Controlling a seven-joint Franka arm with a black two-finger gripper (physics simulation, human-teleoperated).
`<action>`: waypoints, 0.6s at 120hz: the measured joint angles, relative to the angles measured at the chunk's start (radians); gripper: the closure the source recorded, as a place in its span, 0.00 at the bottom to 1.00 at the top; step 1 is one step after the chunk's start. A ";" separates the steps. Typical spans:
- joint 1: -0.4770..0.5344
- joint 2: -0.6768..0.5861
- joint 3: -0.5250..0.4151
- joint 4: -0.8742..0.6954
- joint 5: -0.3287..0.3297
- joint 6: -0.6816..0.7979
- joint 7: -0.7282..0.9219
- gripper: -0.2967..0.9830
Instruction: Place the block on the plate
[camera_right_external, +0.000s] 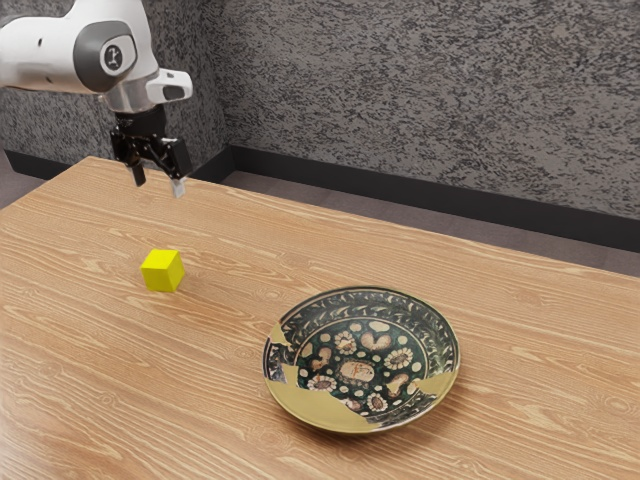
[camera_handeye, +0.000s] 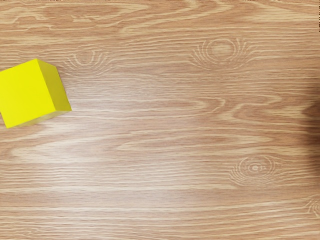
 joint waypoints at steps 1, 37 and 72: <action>0.000 0.000 0.000 0.000 0.000 0.000 0.000 0.23; 0.002 0.007 0.020 0.007 -0.002 0.003 0.010 0.23; 0.076 0.206 0.062 0.156 0.004 0.057 0.010 0.23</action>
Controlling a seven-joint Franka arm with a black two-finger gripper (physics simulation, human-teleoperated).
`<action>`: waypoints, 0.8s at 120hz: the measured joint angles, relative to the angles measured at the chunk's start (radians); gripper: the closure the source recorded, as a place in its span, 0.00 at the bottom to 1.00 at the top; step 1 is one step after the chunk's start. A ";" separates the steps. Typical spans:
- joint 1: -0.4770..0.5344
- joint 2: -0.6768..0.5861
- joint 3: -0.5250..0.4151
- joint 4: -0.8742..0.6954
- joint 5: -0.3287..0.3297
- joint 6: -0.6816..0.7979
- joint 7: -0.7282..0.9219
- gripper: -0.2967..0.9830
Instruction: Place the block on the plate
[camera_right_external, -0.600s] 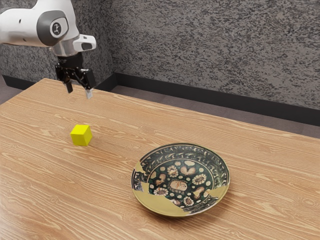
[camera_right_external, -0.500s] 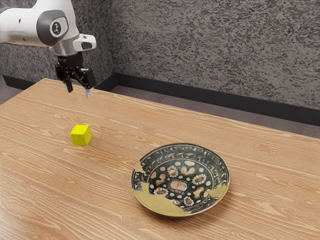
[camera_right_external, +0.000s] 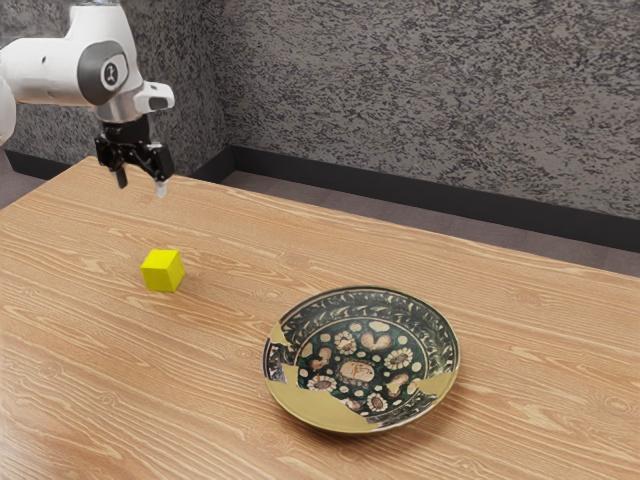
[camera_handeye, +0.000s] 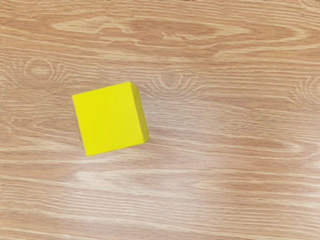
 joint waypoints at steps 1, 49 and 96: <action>0.002 0.005 0.000 0.001 0.001 0.004 0.000 0.23; 0.072 0.237 -0.003 0.043 -0.066 0.191 -0.050 0.23; 0.087 0.356 0.000 0.083 -0.080 0.258 -0.093 0.23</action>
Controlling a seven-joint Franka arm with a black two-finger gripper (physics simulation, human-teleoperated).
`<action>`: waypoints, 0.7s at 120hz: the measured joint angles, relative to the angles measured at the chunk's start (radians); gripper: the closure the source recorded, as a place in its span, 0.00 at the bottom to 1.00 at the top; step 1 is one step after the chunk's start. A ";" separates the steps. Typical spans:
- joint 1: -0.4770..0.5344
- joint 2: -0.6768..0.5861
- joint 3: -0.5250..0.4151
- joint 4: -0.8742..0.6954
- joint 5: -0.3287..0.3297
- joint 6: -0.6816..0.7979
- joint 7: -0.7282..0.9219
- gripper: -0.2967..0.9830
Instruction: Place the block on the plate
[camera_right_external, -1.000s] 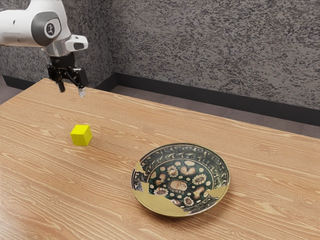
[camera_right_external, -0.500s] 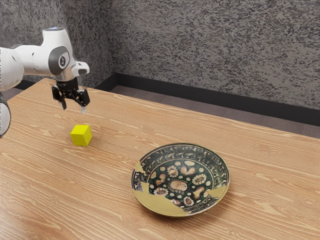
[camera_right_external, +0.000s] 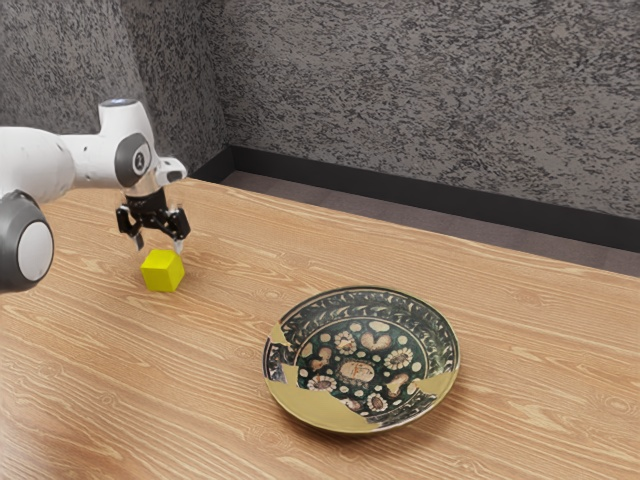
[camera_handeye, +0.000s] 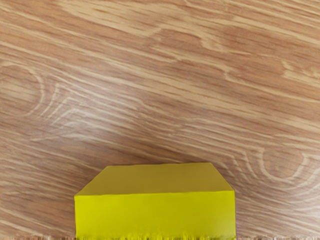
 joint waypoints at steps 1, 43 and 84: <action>0.000 0.000 0.000 -0.002 0.000 0.001 0.000 0.23; 0.012 0.050 -0.001 -0.013 -0.014 0.029 -0.021 0.23; 0.012 0.060 -0.001 -0.013 -0.028 0.052 -0.034 0.46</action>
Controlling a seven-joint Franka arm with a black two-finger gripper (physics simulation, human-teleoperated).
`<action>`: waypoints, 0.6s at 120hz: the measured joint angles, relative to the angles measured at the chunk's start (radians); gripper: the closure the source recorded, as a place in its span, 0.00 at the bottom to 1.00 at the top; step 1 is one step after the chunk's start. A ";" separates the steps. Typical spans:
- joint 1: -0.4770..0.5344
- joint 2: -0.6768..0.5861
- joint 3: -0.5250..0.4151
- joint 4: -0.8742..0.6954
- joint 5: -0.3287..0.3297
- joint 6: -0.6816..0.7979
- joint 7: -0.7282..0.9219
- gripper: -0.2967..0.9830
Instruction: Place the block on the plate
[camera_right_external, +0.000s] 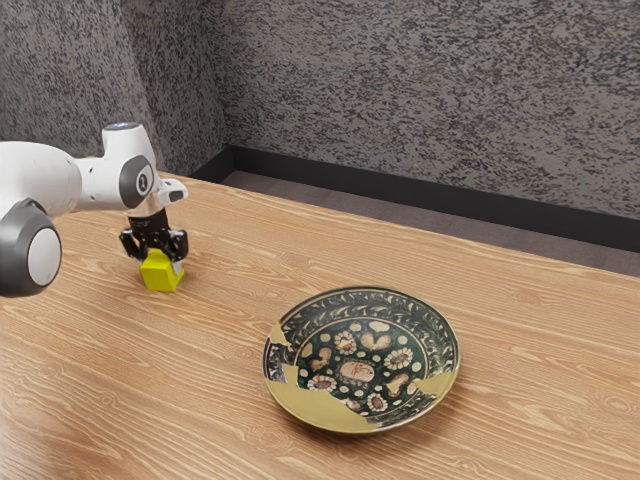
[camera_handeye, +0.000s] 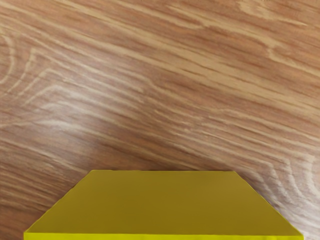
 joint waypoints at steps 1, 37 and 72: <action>0.000 0.000 0.000 0.000 0.001 0.000 0.000 0.46; -0.031 -0.074 0.003 -0.005 0.013 -0.057 -0.006 0.47; -0.185 -0.267 0.002 -0.191 0.014 -0.125 -0.009 0.47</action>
